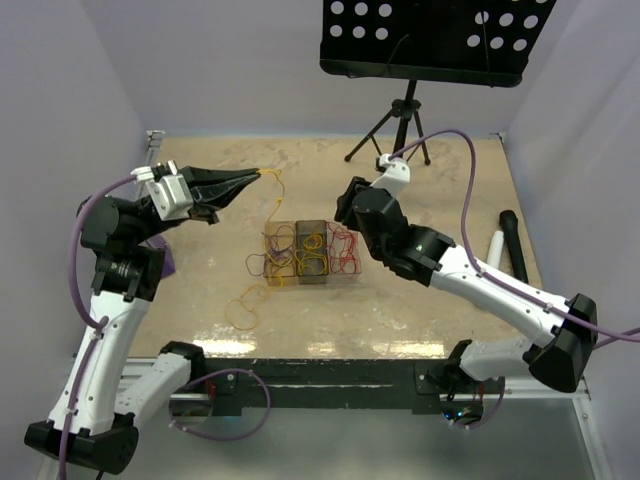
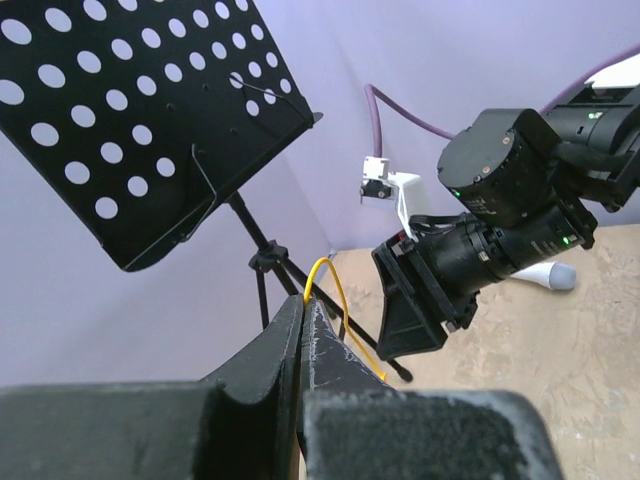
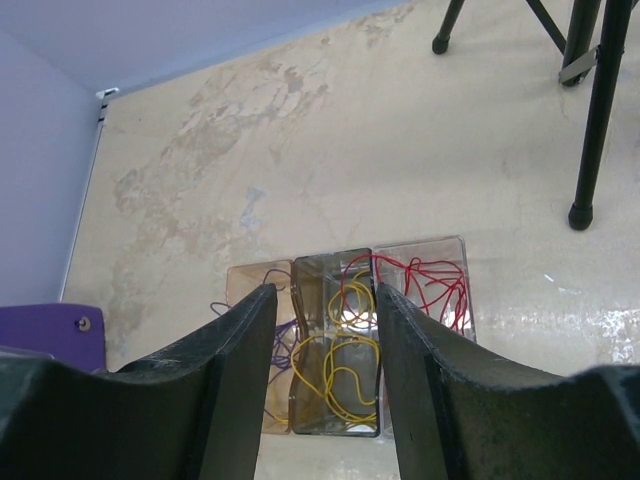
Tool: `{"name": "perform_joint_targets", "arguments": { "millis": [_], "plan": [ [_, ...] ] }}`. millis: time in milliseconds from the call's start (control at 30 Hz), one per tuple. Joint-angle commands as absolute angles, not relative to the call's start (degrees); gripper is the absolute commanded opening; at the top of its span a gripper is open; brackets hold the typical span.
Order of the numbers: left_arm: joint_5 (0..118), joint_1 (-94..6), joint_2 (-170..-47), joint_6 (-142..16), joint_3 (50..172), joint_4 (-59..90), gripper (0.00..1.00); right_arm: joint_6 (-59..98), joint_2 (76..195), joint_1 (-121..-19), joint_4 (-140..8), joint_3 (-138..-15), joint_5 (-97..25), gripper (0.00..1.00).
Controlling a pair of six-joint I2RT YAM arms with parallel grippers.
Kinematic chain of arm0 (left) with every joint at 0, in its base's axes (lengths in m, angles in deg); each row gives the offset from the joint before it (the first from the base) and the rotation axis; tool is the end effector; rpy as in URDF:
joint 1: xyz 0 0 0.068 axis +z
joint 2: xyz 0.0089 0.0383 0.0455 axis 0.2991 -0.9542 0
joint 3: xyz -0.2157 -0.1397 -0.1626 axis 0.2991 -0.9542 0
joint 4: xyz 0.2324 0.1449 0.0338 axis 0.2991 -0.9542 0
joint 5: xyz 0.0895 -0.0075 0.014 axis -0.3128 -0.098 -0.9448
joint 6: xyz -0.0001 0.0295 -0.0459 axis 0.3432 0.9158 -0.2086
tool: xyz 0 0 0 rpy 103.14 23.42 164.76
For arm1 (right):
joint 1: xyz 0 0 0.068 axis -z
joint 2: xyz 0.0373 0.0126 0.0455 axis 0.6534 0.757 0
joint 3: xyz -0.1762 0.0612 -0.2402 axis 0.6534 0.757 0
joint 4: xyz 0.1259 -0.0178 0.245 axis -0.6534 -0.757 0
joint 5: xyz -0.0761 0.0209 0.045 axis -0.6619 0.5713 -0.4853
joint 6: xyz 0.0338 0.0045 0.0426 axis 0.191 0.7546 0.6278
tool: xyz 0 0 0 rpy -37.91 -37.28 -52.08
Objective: Untangle the cables
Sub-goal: Pick up the cable at the center of the board, then place the cable in the bin.
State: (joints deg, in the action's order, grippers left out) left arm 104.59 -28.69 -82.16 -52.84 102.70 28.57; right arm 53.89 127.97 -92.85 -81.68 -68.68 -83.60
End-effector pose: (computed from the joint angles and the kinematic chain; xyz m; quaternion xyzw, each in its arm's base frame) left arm 0.1355 -0.0573 0.5089 0.4295 0.4113 -0.3139 0.7401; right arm 0.2012 0.2202 0.3930 0.1156 0.7942 0.1914 0.5650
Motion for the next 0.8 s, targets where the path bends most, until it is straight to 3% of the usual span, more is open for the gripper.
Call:
{"name": "perform_joint_targets", "arguments": {
  "millis": [0, 767],
  "plan": [
    [105.9, -28.5, -84.1, -57.8, 105.8, 36.2, 0.00, 55.8, 125.5, -92.5, -79.7, -67.5, -84.5, 0.49],
    [102.1, -29.9, -95.1, -51.3, 105.2, 38.8, 0.00, 57.2, 121.0, -91.8, -80.2, -63.5, -85.0, 0.47]
  ]
}}
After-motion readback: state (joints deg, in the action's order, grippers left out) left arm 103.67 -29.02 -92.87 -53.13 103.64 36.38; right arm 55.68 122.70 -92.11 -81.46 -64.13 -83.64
